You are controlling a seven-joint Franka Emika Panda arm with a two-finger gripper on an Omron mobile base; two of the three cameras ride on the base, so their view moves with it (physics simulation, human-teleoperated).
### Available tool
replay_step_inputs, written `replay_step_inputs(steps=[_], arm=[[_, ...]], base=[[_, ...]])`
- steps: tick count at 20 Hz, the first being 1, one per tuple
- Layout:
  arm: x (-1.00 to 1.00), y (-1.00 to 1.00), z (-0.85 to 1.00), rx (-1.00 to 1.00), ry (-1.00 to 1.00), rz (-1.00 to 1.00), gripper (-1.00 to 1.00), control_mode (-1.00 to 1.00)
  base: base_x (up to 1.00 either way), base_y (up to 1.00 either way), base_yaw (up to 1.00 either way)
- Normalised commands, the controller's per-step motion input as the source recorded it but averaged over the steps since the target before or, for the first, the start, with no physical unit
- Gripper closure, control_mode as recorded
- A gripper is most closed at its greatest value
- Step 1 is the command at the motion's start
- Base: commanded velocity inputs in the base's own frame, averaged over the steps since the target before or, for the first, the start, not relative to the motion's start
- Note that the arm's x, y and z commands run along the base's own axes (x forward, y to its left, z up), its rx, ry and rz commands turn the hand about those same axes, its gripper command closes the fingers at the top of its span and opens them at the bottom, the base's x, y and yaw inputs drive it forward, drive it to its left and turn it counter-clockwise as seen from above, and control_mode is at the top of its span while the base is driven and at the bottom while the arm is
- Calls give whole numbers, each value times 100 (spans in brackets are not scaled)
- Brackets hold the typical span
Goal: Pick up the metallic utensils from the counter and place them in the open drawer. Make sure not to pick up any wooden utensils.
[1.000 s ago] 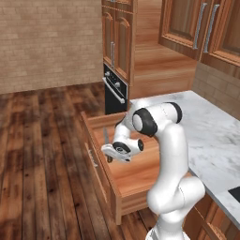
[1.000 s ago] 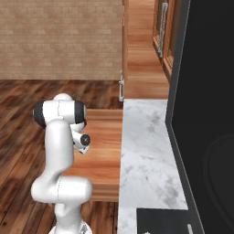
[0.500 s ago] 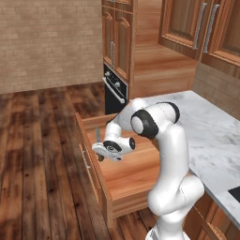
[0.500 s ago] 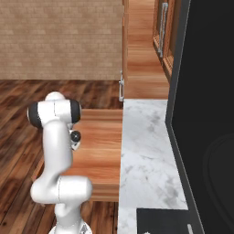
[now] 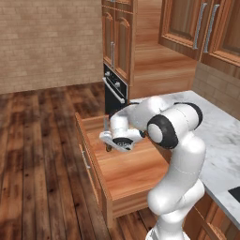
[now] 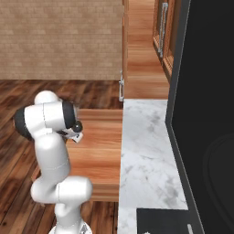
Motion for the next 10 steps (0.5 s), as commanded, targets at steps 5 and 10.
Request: replay_step_inputs(steps=[5,10], arm=[[-22,-49,46,-15,13,0,100,-100],[-1,-12,14,-34,23,0,100,-100]], base=[[0,0,0],[0,0,0]])
